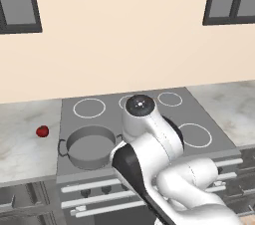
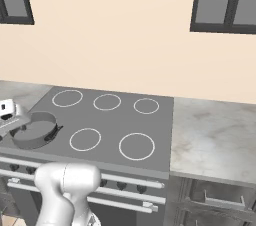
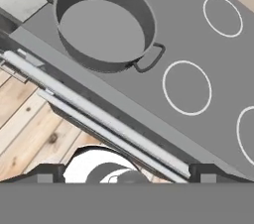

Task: Turn on the burner for the pot on the stove. Wait thirty seconds for the pot to heat up. Then add the tomato to the pot.

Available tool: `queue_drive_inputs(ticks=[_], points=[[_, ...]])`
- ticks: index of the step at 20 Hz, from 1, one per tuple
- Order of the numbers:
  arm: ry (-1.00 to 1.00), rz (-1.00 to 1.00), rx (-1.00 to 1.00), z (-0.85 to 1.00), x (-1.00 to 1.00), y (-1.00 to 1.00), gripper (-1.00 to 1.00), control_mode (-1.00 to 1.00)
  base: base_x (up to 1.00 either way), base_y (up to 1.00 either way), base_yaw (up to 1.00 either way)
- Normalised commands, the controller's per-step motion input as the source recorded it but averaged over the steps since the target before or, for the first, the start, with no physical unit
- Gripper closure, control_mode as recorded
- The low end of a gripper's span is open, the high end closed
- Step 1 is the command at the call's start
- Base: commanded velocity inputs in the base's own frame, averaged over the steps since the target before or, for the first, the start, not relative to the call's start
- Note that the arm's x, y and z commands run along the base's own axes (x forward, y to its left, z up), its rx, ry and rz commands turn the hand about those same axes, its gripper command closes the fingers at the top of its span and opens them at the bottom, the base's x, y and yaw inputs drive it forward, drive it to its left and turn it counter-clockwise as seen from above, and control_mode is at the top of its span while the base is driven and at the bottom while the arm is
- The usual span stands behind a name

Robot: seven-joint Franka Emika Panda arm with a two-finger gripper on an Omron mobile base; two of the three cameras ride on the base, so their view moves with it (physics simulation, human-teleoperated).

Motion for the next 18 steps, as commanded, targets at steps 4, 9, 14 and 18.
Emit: queue_drive_inputs(ticks=[4,9,14,18], points=[[0.0,0.08,0.07,-0.51,-0.25,0.24,-1.0,-1.0,0.0,0.0,0.0],[0.0,0.09,0.03,-0.54,-0.22,0.26,-1.0,-1.0,0.0,0.0,0.0],[-0.04,0.1,0.0,-0.38,-0.27,0.34,-1.0,-1.0,0.0,0.0,0.0],[-0.1,0.12,0.0,-0.25,-0.31,0.4,-1.0,-1.0,0.0,0.0,0.0]])
